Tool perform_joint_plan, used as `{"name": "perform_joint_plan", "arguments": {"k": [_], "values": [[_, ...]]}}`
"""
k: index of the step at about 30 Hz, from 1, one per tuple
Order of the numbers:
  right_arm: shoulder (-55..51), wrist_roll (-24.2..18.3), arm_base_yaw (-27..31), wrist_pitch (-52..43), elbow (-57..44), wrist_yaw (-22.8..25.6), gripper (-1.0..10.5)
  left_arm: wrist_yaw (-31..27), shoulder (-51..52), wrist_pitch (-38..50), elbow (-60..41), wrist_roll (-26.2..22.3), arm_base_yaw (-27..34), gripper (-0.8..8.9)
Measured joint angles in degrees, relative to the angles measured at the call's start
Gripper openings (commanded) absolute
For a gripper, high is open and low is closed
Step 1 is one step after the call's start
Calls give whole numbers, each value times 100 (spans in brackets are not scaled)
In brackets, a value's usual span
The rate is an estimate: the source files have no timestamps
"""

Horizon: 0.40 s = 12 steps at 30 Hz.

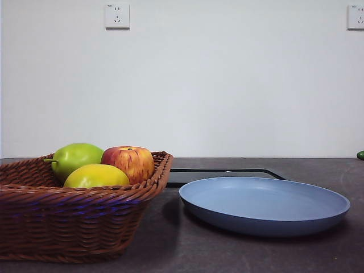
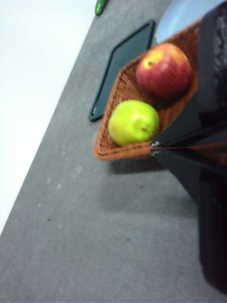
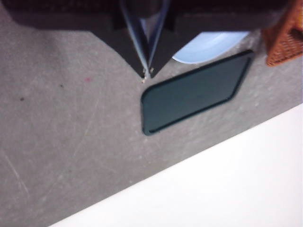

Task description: Take the lemon from the basket,put the lemon in the plate,hand out the plate

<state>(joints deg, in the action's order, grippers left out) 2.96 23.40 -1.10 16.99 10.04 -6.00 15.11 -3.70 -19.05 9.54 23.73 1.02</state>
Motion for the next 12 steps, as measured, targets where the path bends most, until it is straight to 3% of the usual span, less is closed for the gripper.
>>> {"name": "perform_joint_plan", "arguments": {"k": [9,12], "values": [[1274,-92,0,918,1488,-11,6,627,-1425,-168,1346,-17,0,7],[1812,-267,0,1064,1932,-254,6,815,-1954,-304,1810,-232,0,7]]}}
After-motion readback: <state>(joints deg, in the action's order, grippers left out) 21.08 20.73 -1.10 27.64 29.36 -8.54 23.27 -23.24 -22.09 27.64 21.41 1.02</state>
